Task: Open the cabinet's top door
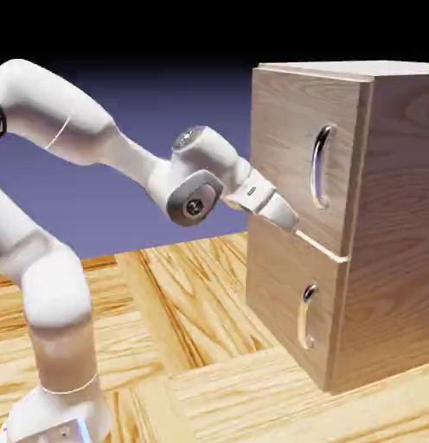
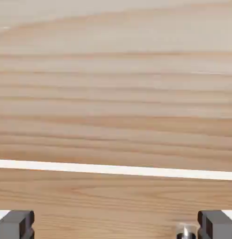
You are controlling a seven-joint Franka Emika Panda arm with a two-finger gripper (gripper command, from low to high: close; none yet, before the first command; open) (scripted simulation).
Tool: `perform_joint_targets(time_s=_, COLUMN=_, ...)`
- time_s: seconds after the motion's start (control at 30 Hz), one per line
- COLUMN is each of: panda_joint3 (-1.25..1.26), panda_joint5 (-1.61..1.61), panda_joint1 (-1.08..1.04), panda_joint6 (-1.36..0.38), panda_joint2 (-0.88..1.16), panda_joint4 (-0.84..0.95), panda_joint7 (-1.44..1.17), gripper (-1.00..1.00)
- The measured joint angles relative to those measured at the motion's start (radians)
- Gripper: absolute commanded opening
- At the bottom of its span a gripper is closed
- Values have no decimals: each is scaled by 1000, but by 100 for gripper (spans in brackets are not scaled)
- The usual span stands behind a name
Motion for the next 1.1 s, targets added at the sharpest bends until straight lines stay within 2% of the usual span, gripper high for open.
perform_joint_targets(time_s=1.1, panda_joint3=-403, panda_joint5=-1435, panda_joint1=318, panda_joint6=-57, panda_joint2=-209, panda_joint4=133, panda_joint7=-440, gripper=0)
